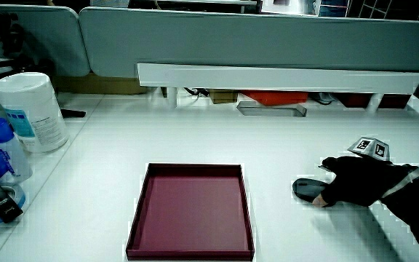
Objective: Pick mouse from desk
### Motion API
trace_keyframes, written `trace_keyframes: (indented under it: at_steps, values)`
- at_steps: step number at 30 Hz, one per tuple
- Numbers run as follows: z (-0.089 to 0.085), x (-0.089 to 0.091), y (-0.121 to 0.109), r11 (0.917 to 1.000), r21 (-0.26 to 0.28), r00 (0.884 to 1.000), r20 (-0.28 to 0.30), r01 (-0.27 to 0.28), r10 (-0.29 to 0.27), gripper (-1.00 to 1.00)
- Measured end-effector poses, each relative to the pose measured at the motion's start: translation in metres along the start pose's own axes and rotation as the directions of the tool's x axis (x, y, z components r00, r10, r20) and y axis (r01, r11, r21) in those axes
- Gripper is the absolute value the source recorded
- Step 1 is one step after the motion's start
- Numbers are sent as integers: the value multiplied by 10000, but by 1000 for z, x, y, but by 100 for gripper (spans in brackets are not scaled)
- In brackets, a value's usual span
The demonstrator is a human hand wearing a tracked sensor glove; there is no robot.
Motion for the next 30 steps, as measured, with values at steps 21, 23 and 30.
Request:
trace_keyframes:
  at_steps: [21, 23, 30]
  values:
    - [-8, -5, 9, 9974, 379, 9925, 1037, 607, -643, 52]
    - [-8, -6, 10, 9974, 410, 9923, 1070, 587, -628, 62]
    - [-8, -7, 8, 9950, 910, 9907, 1256, 404, -518, 95]
